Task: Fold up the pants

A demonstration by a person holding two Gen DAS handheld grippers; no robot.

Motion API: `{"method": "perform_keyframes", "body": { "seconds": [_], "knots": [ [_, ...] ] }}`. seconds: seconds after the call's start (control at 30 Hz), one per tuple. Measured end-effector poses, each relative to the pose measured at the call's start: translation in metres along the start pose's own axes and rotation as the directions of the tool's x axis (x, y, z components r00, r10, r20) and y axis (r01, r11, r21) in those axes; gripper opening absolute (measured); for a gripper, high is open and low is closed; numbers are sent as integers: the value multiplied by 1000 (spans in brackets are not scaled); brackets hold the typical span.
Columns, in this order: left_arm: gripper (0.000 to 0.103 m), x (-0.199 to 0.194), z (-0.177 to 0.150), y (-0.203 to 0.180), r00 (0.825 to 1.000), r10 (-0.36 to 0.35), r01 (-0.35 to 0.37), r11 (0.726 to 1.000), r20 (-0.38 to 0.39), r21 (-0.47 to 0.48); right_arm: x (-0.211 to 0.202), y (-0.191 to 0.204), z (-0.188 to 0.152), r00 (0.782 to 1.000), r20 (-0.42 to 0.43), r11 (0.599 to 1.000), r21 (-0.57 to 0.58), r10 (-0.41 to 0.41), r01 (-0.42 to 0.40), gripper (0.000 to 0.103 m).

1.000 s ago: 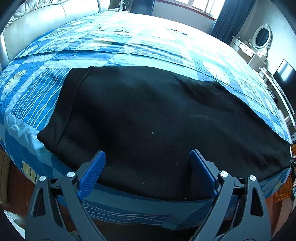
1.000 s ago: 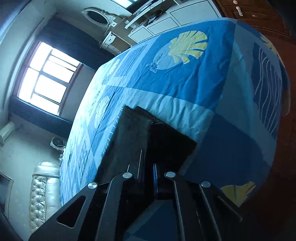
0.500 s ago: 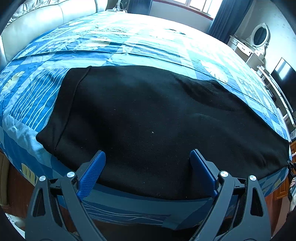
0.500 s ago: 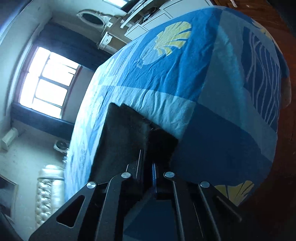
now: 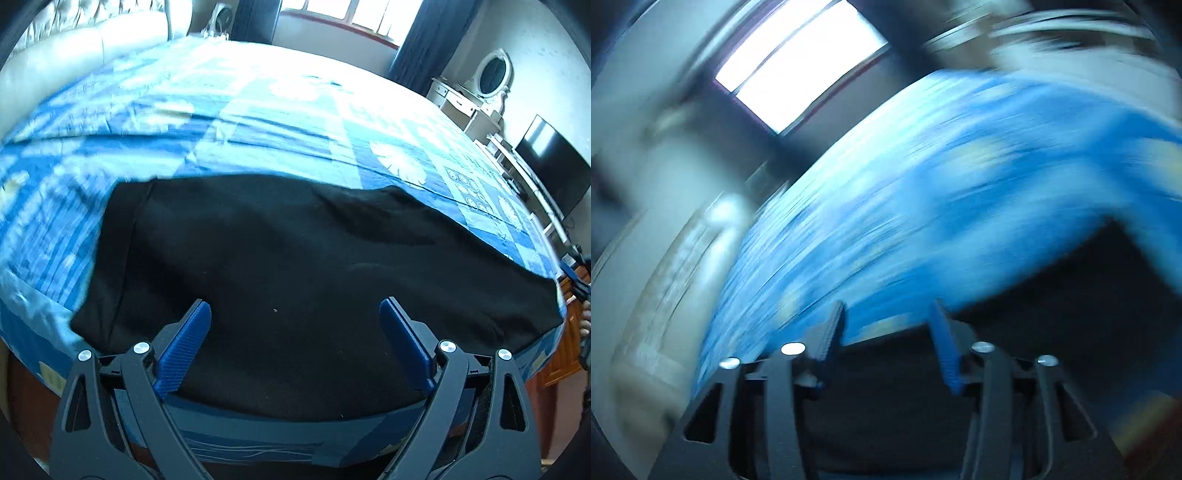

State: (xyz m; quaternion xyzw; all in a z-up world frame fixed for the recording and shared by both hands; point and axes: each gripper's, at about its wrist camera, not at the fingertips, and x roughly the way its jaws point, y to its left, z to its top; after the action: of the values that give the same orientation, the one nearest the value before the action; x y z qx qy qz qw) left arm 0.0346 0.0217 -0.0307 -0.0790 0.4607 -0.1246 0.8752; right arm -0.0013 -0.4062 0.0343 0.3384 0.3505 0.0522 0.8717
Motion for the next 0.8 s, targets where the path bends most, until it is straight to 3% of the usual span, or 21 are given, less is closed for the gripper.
{"method": "perform_keyframes", "body": {
  "seconds": [0.07,0.17,0.33,0.53,0.6,0.73,0.8],
  "knots": [
    [92,11,-1,8,999,-21,19,999,-40,-46,69,46,2,983,-158,986,-116,97,-116,58],
    [93,16,-4,11,999,-24,22,999,-46,-50,145,92,-5,952,-295,958,-241,77,-152,58],
    [96,20,-8,2,999,13,-12,999,-51,34,251,148,-9,891,-447,928,-292,81,-230,58],
    [98,23,-10,-3,997,41,-36,997,-61,69,300,174,-34,816,-579,904,-347,1,-248,58],
    [98,24,-10,-3,997,41,-37,997,-64,69,304,177,-42,801,-598,890,-373,-15,-262,57],
    [99,24,-10,-3,997,43,-39,997,-66,71,306,180,-46,795,-603,880,-410,-63,-241,19],
    [100,25,-11,-5,997,52,-46,996,-65,83,307,185,-45,808,-581,869,-443,-93,-219,14]
  ]
}}
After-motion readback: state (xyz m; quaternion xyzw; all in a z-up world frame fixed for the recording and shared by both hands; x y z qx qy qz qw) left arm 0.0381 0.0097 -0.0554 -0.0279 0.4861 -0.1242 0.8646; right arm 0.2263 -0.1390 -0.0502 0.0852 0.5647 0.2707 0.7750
